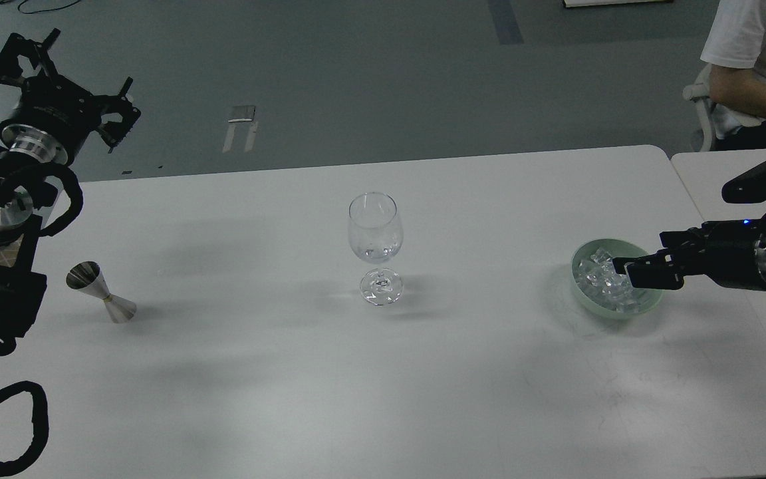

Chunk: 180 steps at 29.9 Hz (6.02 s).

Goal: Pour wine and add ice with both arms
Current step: 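Lower the right gripper into the green bowl of ice, then pinch an ice cube in the bowl with the right gripper, then lift the ice cube and carry it over the wine glass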

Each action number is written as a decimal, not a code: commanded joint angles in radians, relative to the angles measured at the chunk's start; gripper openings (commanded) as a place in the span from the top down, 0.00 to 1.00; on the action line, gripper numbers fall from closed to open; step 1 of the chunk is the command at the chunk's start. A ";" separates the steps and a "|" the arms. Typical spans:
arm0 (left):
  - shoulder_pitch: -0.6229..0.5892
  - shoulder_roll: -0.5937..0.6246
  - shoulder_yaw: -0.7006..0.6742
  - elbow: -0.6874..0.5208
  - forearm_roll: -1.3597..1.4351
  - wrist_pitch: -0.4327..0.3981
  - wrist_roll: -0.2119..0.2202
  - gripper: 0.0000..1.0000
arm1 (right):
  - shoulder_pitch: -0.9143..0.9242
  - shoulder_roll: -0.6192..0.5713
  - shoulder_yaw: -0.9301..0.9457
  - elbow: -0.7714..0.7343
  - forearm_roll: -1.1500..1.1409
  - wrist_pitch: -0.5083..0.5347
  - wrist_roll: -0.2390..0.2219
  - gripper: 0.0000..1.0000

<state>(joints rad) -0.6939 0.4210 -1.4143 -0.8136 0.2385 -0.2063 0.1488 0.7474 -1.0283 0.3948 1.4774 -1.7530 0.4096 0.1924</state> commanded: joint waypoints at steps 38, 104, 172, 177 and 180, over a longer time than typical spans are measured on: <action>0.034 -0.018 -0.002 -0.001 0.001 0.001 0.000 0.01 | -0.095 0.162 0.010 -0.062 0.001 -0.020 -0.189 0.21; 0.063 -0.008 -0.014 0.005 -0.001 -0.001 0.000 0.01 | -0.098 0.192 0.024 -0.097 0.001 0.018 -0.215 0.91; 0.059 0.010 -0.014 -0.002 0.001 -0.001 -0.003 0.01 | 0.001 0.731 0.384 0.058 0.145 0.020 -0.330 1.00; 0.060 0.010 -0.015 -0.002 -0.001 -0.001 -0.003 0.01 | 0.013 0.737 0.388 0.029 0.145 0.018 -0.337 1.00; 0.060 0.010 -0.015 -0.002 -0.001 -0.001 -0.005 0.01 | 0.020 0.749 0.386 0.015 0.145 0.015 -0.335 1.00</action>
<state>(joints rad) -0.6346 0.4310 -1.4296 -0.8160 0.2379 -0.2072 0.1452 0.7610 -0.2896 0.7812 1.5050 -1.6076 0.4281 -0.1441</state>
